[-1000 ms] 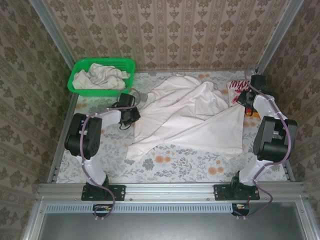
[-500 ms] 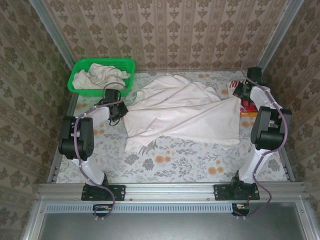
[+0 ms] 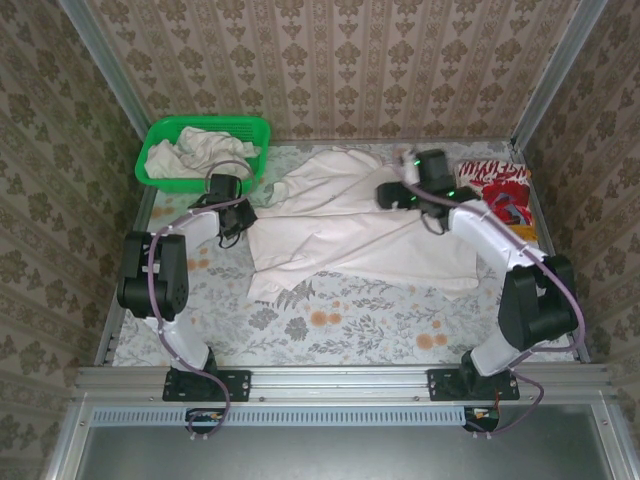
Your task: Fold and stack the t-shirts
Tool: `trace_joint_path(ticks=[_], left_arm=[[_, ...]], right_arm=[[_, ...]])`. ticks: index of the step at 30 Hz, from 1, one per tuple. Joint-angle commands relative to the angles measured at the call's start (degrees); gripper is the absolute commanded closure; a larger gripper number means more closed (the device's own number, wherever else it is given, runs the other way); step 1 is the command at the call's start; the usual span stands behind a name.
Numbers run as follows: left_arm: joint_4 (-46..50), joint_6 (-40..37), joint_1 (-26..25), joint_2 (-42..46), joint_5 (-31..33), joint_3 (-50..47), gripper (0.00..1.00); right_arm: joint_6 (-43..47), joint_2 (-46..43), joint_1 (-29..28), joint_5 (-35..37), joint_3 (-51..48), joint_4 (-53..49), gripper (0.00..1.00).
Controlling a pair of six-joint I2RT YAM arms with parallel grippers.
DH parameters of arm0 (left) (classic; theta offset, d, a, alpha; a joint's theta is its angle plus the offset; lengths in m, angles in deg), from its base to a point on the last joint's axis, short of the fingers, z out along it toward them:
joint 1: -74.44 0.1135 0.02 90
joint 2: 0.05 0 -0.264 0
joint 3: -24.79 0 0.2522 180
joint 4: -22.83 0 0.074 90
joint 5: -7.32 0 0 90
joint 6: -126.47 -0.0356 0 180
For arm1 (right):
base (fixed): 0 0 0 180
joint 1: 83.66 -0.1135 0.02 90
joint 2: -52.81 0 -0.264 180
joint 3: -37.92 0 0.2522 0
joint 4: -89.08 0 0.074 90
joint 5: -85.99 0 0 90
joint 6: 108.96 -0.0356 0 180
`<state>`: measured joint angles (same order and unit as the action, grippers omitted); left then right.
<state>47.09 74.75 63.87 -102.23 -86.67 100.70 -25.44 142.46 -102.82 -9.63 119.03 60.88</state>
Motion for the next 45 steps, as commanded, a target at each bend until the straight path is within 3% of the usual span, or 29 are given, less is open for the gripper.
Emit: trace_joint_path(ticks=[1,5,8,13,21,29,36,45], left_arm=[[-0.6,-0.5,-0.1,-1.8,-1.3,1.3,1.0],[-0.7,-0.4,0.2,-2.6,-2.0,1.5,1.0],[-1.0,-0.1,0.4,-3.0,-2.7,1.2,1.0],[-1.4,0.5,0.5,-3.4,-3.5,0.8,1.0],[-1.7,1.2,0.5,-3.8,-4.2,0.7,1.0],[-1.5,0.9,0.9,-3.3,-4.1,0.4,1.0],[-1.5,0.5,1.5,-2.8,-4.1,0.0,1.0],[-0.7,-0.7,2.3,-3.8,-4.3,2.1,1.0]], right_arm=[[10.3,-0.2,-12.0,-4.7,-6.5,6.7,0.1],[15.5,3.0,-25.8,-3.6,-9.2,13.1,0.08],[17.1,8.2,-30.9,-1.7,-6.7,13.4,0.11],[20.3,17.1,-34.2,0.5,-1.1,12.2,0.24],[24.7,26.1,-34.4,3.3,5.1,9.5,0.45],[26.5,26.2,-34.4,2.8,5.5,6.8,0.99],[24.9,15.6,-34.4,0.8,-0.6,4.5,1.0],[23.0,3.8,-35.0,-6.1,-8.9,-6.3,1.0]])
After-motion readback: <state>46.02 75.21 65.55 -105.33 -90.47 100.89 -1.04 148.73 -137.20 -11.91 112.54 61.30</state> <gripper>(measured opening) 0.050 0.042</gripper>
